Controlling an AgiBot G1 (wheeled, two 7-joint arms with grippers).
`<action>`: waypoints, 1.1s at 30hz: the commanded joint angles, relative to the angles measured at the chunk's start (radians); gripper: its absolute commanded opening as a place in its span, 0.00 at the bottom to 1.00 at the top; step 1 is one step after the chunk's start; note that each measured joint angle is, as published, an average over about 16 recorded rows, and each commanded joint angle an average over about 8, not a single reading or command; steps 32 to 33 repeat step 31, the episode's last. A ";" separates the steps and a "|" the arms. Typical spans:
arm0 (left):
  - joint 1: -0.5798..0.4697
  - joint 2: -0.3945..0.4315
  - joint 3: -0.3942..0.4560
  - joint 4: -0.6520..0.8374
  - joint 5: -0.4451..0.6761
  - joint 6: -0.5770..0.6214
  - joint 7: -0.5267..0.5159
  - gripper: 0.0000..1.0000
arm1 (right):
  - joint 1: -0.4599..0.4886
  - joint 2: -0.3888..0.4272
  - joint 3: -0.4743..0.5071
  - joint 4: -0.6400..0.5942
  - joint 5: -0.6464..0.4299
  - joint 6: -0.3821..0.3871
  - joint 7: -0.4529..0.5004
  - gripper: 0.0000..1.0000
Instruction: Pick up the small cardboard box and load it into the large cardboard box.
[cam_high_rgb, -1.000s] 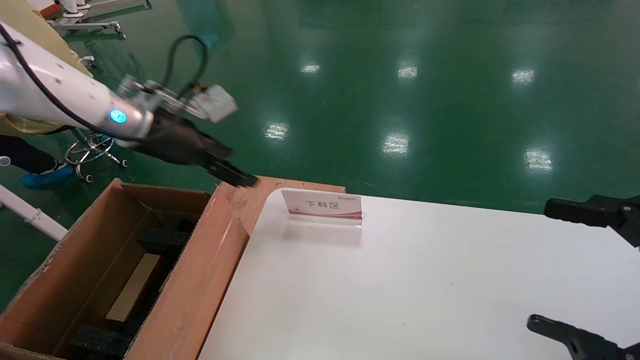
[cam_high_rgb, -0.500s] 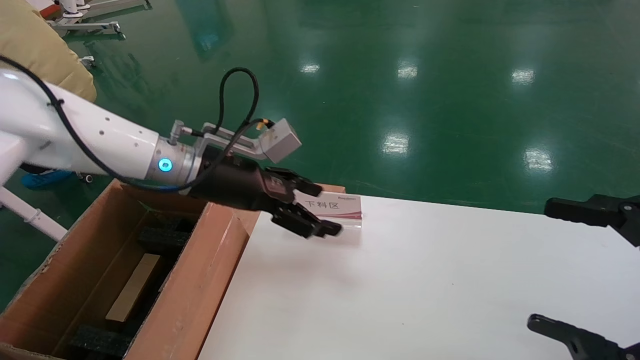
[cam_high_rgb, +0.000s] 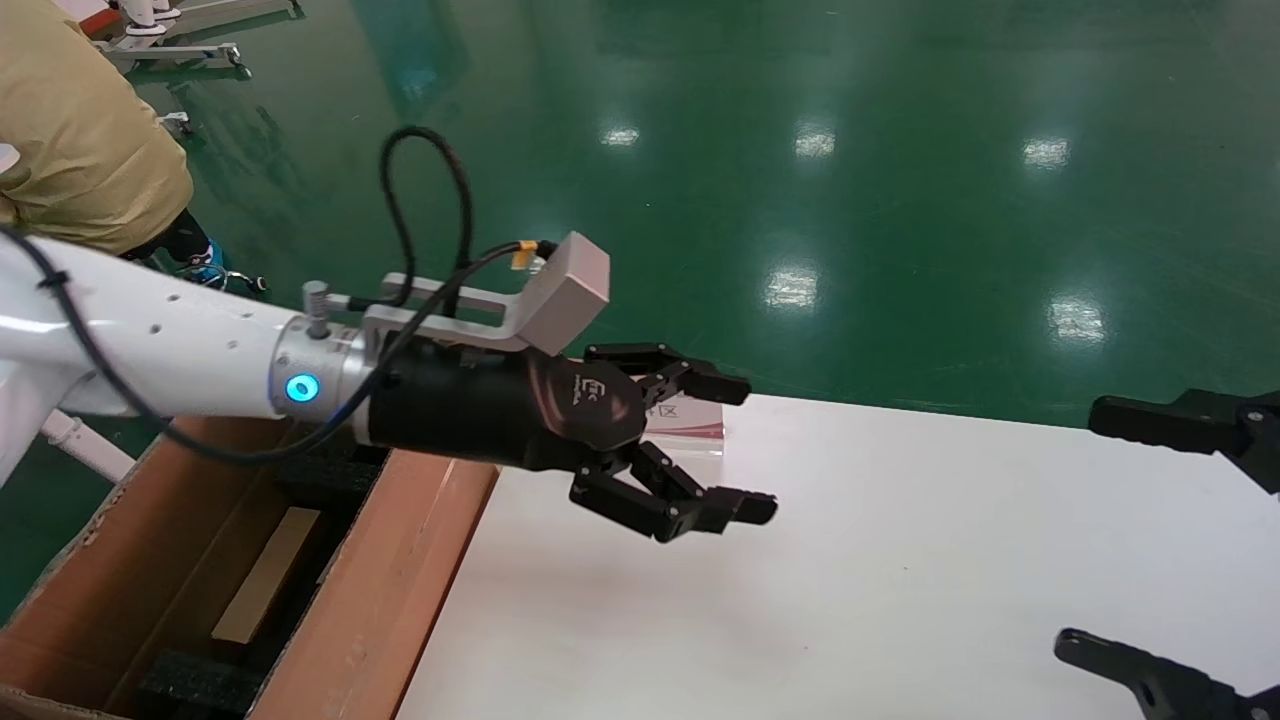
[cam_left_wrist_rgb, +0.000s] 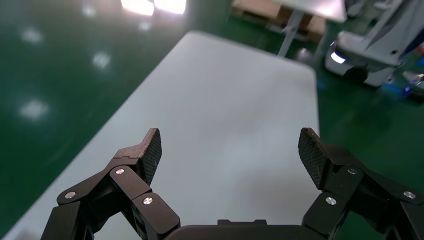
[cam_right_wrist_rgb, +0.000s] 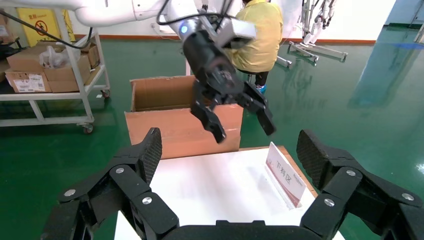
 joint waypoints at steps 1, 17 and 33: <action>0.043 -0.006 -0.063 -0.029 -0.014 0.015 0.018 1.00 | 0.000 0.000 0.001 0.000 0.000 0.000 0.000 1.00; 0.332 -0.046 -0.484 -0.223 -0.111 0.114 0.142 1.00 | -0.002 -0.002 0.006 0.001 -0.004 -0.003 0.004 1.00; 0.345 -0.048 -0.507 -0.230 -0.116 0.118 0.145 1.00 | -0.002 -0.003 0.010 0.002 -0.006 -0.003 0.005 1.00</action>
